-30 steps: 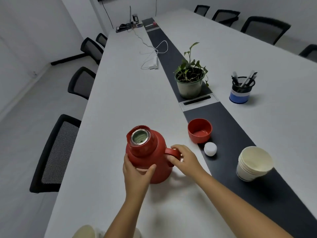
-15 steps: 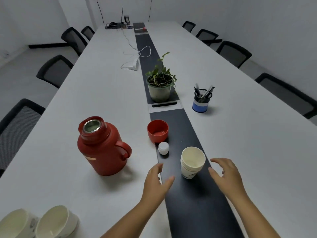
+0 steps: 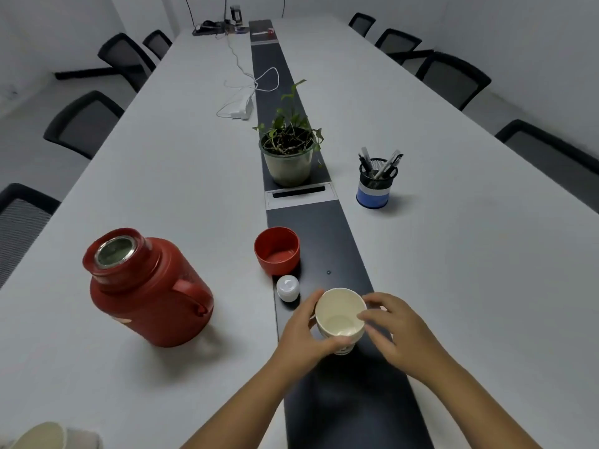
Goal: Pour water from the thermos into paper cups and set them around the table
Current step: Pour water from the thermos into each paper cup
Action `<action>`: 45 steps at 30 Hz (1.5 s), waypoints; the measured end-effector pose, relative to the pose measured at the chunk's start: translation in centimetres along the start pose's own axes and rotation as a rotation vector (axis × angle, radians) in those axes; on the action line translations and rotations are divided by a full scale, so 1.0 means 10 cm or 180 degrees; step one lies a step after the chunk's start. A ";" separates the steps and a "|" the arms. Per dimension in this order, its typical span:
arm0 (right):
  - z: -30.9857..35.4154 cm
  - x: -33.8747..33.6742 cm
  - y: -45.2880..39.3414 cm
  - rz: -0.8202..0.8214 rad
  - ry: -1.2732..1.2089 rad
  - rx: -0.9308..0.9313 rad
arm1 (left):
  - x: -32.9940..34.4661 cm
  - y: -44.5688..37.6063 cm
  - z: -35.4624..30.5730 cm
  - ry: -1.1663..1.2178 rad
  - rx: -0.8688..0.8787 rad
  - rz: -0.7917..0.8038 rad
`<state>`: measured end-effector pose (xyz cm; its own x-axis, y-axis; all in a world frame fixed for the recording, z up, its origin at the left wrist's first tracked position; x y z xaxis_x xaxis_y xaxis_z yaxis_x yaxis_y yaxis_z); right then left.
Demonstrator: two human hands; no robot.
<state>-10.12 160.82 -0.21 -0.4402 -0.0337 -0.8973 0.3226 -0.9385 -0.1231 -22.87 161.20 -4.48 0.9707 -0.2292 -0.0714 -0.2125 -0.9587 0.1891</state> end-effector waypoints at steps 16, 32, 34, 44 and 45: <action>-0.06 -0.07 0.01 -0.0387 -0.0776 -0.0076 | 0.02 -0.06 0.07 0.0012 0.0141 0.0142; -0.14 -0.78 0.33 -0.1710 -0.2387 0.0314 | -0.21 0.18 0.22 -0.0119 -0.0276 -0.0375; -0.01 -0.72 0.43 -0.1565 -0.2357 0.0296 | -0.40 0.39 0.25 -0.0147 -0.0248 -0.0723; 1.07 0.87 0.86 0.0341 -0.2515 0.0450 | -1.20 2.42 1.07 -0.1670 -0.0627 -0.1477; 1.20 1.05 0.87 0.0479 -0.2556 0.0409 | -1.28 2.62 1.09 -0.1837 -0.0621 -0.1554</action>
<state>-22.01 148.21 -5.57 -0.8804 -0.3517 -0.3181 0.3491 -0.9347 0.0674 -42.10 137.14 -9.30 0.7262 0.1083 -0.6789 0.2992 -0.9389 0.1703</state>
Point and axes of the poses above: each hand's wrist, its own y-axis away from the middle knuckle, its own x-axis out of the palm, z = x × y, the point moved 10 cm from there along -y, towards the middle knuckle, and after that the axes turned 10 degrees about y, right-handed, at the moved point
